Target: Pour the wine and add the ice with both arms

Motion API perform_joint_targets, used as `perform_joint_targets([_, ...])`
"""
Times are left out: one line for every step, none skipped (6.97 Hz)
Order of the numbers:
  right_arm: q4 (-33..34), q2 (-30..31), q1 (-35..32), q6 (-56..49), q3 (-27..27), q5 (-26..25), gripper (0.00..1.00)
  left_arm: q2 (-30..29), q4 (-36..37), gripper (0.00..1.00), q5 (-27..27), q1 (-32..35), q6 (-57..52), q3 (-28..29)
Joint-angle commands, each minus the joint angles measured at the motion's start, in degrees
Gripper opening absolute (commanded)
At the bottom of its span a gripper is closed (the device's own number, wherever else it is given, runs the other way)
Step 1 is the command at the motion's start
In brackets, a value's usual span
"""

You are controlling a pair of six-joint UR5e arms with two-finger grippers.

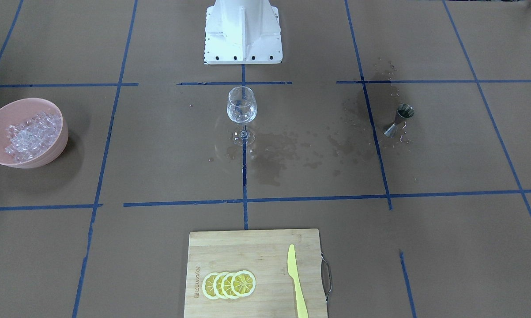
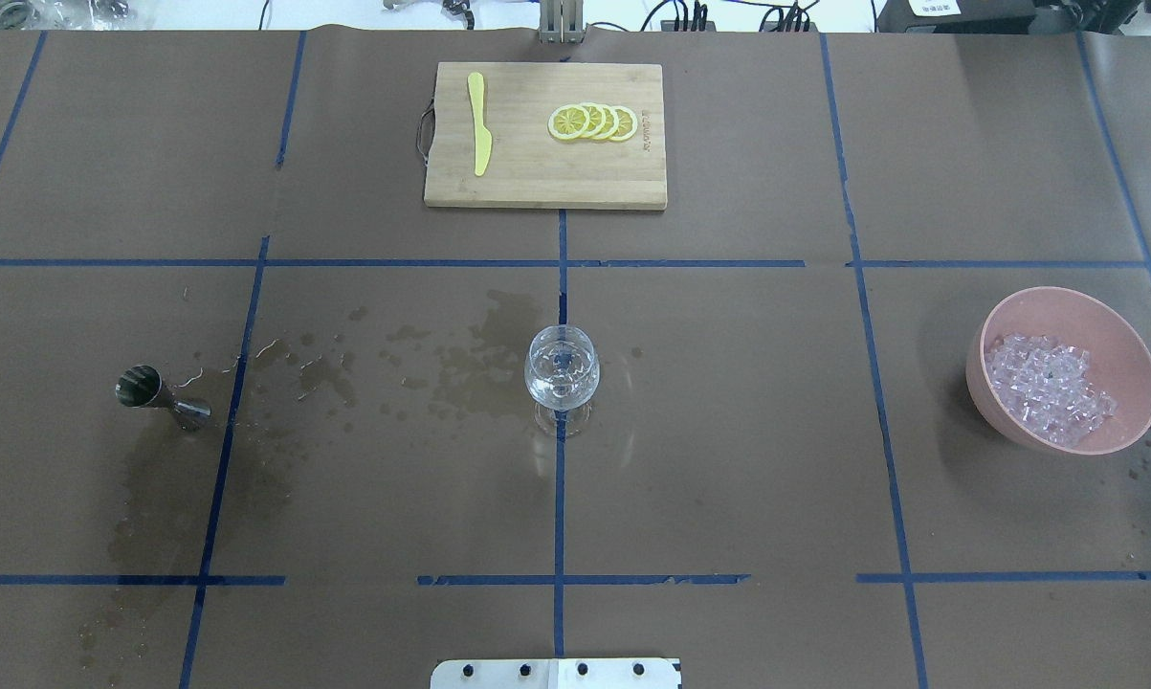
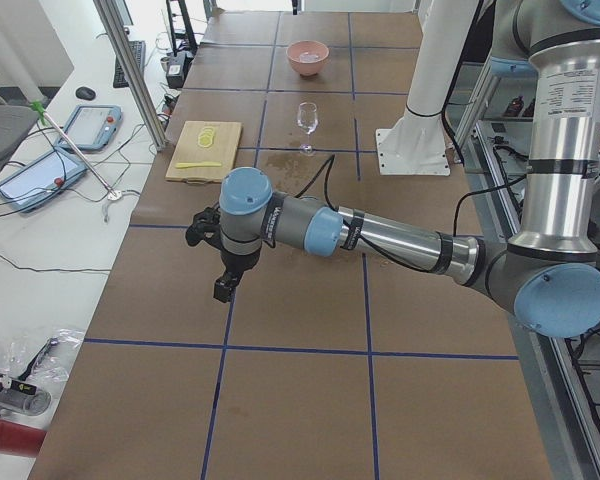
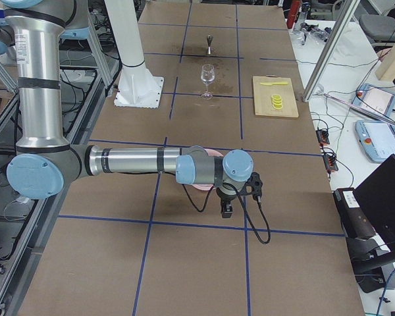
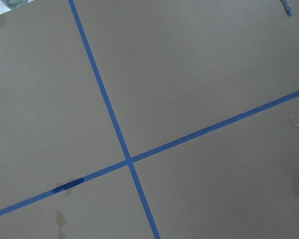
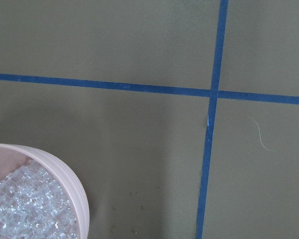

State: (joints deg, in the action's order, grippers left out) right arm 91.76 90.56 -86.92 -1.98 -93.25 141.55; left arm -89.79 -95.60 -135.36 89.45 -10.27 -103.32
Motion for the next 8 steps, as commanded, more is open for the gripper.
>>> perform_joint_targets([0.0, 0.0, 0.0, 0.1, 0.0, 0.0, 1.00, 1.5, -5.1, 1.00, -3.7, -0.3, 0.2, 0.3])
perform_joint_targets([0.0, 0.0, 0.0, 0.0, -0.1, 0.0, 1.00, 1.3, -9.4, 1.00, -4.1, -0.3, 0.3, 0.6])
perform_joint_targets([0.0, -0.4, 0.0, 0.0, -0.2, 0.0, 1.00, 1.5, -11.2, 1.00, -4.6, -0.2, 0.5, 0.7])
perform_joint_targets([0.0, -0.8, 0.0, 0.1, -0.4, 0.0, 1.00, 1.6, -11.9, 1.00, -4.5, -0.3, 3.8, 0.5])
perform_joint_targets([0.0, -0.9, 0.1, 0.0, -0.4, 0.0, 1.00, 1.7, -14.9, 1.00, -4.6, -0.3, 5.0, 0.7])
perform_joint_targets([-1.1, -0.8, 0.1, 0.0, -0.8, 0.0, 1.00, 1.6, -19.6, 0.95, -4.6, -1.3, 9.8, 1.7])
perform_joint_targets([-4.0, -0.5, 0.1, 0.1, 0.4, 0.0, 1.00, 1.6, -27.7, 0.95, -4.0, -5.4, 20.4, 3.1])
perform_joint_targets([-4.1, -0.6, 0.1, 0.1, 0.6, 0.0, 1.00, 1.7, -38.2, 0.95, -3.6, -8.8, 31.7, 4.1])
